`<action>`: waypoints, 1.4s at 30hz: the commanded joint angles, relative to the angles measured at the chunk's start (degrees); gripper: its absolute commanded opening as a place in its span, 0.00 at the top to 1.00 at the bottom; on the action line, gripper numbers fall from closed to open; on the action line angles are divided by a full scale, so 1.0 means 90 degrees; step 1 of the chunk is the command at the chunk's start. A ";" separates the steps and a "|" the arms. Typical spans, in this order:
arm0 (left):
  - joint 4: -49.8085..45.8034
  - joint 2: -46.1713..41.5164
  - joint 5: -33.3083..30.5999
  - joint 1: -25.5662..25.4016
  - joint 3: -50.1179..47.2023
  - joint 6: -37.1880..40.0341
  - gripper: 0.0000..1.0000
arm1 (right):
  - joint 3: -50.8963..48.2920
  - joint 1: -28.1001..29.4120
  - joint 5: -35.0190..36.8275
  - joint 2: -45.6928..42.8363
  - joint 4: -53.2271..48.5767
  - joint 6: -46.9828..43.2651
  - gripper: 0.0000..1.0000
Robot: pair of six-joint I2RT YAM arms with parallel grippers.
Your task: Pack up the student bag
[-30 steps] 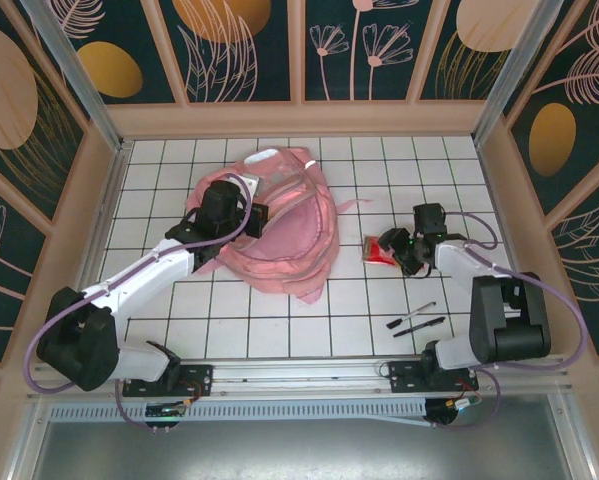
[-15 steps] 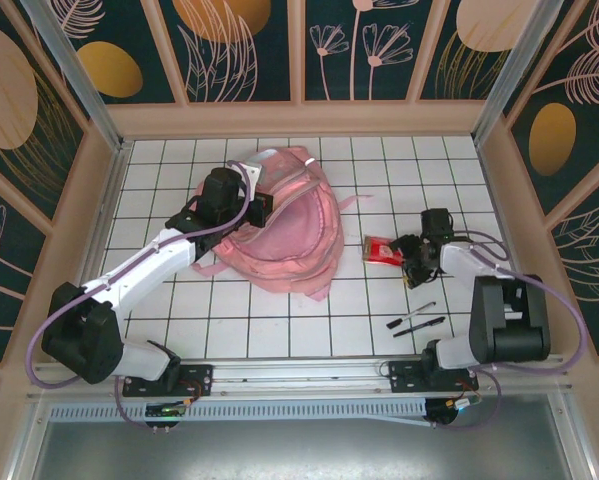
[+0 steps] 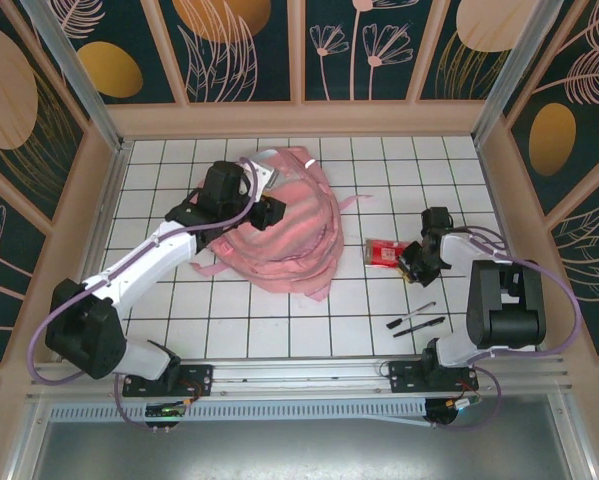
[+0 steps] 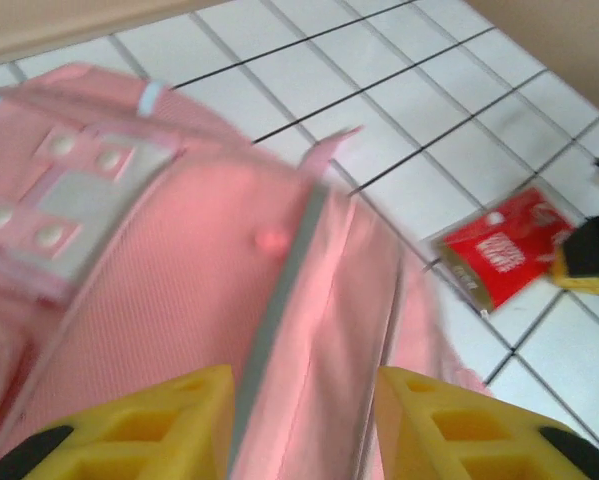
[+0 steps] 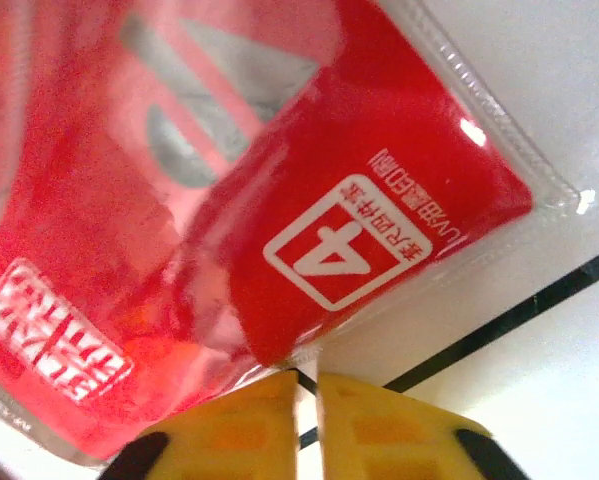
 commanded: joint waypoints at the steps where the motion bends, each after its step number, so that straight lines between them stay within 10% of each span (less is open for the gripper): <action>1: -0.0492 0.0368 0.0648 -0.0271 0.0912 0.0830 0.53 | 0.0042 0.0054 0.0422 0.0091 0.0878 -0.1009 0.91; 4: -0.0823 0.1125 0.0638 -0.0799 0.1794 0.0975 0.48 | 0.0114 0.0006 0.0456 -0.0128 0.0507 -0.1339 0.89; 9: -0.0866 0.2779 0.1331 -0.1379 0.3107 0.0835 0.44 | -0.0040 -0.0530 -0.0020 -0.0816 0.0412 -0.0729 0.48; 13: -0.0668 0.3824 0.1287 -0.1578 0.3801 0.1017 0.43 | -0.0295 -0.1149 -0.0266 -0.1178 0.0647 -0.0447 0.41; 19: 0.0227 0.5125 0.0521 -0.1809 0.4698 0.0551 0.41 | -0.0357 -0.1412 -0.0862 -0.0654 0.1208 -0.0742 0.43; 29: -0.1378 0.7633 0.0300 -0.2130 0.7753 0.0372 0.43 | 0.0059 -0.1385 -0.0382 0.0351 0.1357 -0.1318 0.72; 42: -0.1345 0.6496 0.0736 -0.2216 0.5064 -0.0577 0.58 | 0.0483 -0.1230 -0.1200 0.1087 0.2248 -0.1923 0.74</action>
